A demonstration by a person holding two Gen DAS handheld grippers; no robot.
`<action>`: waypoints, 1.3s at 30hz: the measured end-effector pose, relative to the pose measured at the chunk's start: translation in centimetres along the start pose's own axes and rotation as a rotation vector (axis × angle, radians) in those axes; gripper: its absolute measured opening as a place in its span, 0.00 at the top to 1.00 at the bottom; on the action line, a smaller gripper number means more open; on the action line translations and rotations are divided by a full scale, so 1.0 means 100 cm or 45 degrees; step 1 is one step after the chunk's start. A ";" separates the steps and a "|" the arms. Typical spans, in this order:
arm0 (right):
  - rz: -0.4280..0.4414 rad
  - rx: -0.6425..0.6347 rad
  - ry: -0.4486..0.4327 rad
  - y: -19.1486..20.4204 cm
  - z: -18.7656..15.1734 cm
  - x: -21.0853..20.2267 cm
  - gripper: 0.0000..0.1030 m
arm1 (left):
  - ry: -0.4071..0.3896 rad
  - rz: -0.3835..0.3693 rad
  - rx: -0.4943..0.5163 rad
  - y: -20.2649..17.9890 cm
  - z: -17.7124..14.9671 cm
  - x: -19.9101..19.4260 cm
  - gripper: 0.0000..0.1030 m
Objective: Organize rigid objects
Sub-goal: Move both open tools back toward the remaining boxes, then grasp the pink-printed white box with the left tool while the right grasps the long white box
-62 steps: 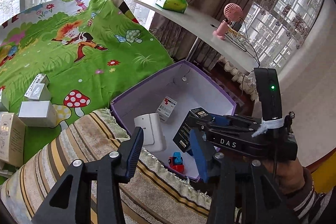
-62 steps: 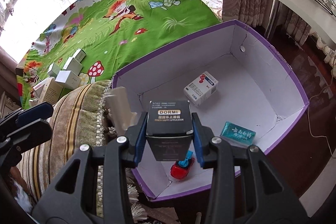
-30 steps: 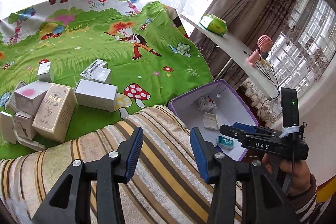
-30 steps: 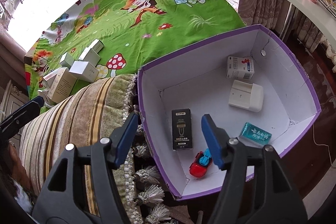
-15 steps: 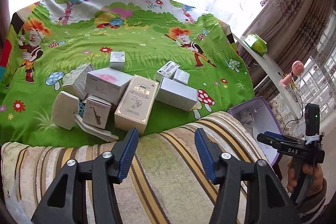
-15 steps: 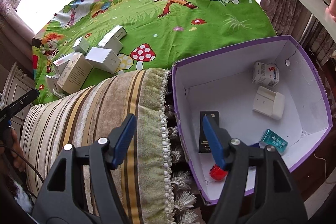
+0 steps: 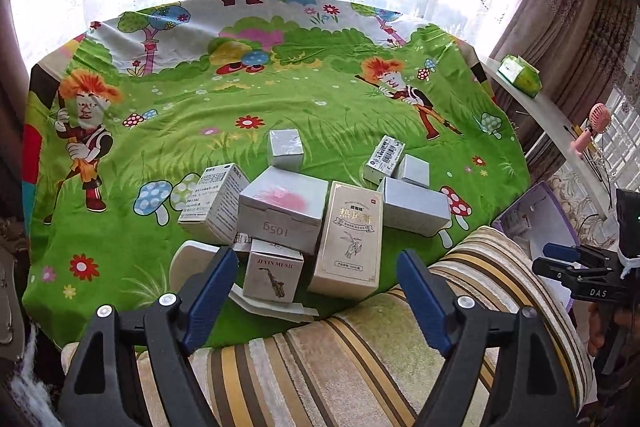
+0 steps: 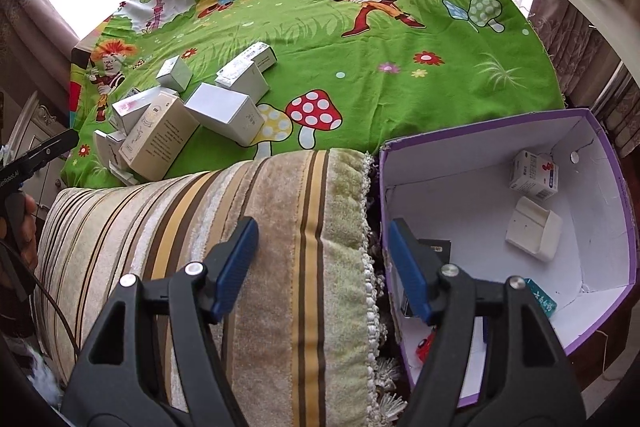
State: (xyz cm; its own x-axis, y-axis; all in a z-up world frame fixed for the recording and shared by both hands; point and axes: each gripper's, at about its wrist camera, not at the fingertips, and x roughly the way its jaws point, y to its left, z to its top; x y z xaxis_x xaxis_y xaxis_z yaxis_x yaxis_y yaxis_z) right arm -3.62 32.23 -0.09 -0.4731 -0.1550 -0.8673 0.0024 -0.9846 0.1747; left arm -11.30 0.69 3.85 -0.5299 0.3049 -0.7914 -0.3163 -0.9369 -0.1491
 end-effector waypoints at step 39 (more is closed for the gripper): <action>0.041 -0.634 0.145 0.099 0.081 0.111 0.31 | 0.201 0.009 0.230 0.016 0.029 0.084 0.24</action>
State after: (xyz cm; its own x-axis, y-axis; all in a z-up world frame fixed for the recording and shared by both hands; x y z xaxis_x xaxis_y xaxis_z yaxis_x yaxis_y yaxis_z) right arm -15.96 21.43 -4.20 -0.3669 -0.1665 -0.9152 0.4478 -0.8940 -0.0169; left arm -18.54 2.22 -1.36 -0.4076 0.2548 -0.8769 -0.4562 -0.8887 -0.0461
